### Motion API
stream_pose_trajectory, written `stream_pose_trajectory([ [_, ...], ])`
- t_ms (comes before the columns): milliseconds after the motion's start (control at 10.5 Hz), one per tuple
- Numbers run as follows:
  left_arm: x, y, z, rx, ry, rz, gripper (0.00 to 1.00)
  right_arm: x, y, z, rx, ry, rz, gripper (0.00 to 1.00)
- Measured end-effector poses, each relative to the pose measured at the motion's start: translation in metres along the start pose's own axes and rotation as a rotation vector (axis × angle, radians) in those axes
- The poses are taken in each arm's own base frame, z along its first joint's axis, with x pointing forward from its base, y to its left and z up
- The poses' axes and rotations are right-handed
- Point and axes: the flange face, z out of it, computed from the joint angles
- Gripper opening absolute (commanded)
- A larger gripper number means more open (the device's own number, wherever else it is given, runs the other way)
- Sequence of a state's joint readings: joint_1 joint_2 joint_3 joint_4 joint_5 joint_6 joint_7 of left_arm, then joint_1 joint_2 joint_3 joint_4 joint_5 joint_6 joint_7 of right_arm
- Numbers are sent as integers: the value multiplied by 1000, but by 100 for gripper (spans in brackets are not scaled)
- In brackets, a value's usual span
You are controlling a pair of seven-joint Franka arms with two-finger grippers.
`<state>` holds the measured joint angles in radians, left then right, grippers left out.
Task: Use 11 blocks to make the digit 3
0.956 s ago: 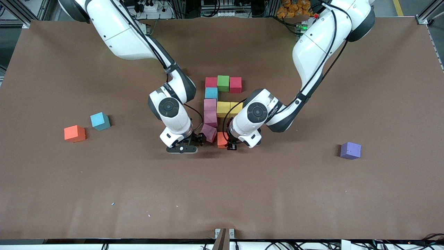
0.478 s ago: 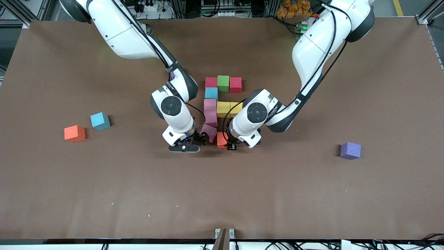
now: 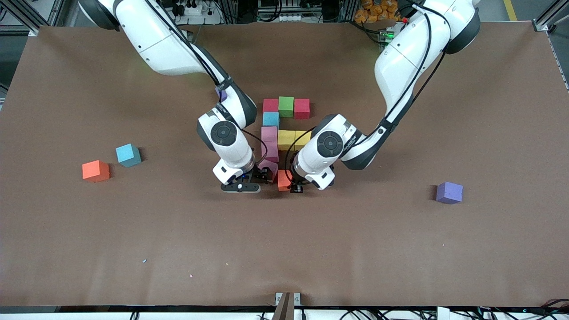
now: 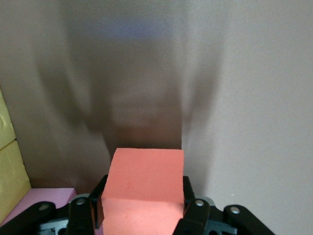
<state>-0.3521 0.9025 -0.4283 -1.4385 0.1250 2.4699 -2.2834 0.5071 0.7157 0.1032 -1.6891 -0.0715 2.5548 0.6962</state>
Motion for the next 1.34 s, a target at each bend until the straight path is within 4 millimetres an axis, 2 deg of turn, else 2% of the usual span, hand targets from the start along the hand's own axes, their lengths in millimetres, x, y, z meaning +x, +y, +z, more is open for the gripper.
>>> stream_pose_trajectory([
  [382,0,0,0,0,0,0,3,2,0,-1,4,2,5,100],
  [765,0,1,-1,-2,-1,0,3,24,2,-22,12,24,5,100],
  [956,-2,-1,-1,-1,-2,2,3,38,14,-40,-9,10,-35,100],
  [1147,-8,-6,1,3,-2,14,3,52,34,-67,-37,-20,-87,100],
  [1339,-11,-10,3,7,0,20,3,64,66,-105,-67,-103,-150,100],
])
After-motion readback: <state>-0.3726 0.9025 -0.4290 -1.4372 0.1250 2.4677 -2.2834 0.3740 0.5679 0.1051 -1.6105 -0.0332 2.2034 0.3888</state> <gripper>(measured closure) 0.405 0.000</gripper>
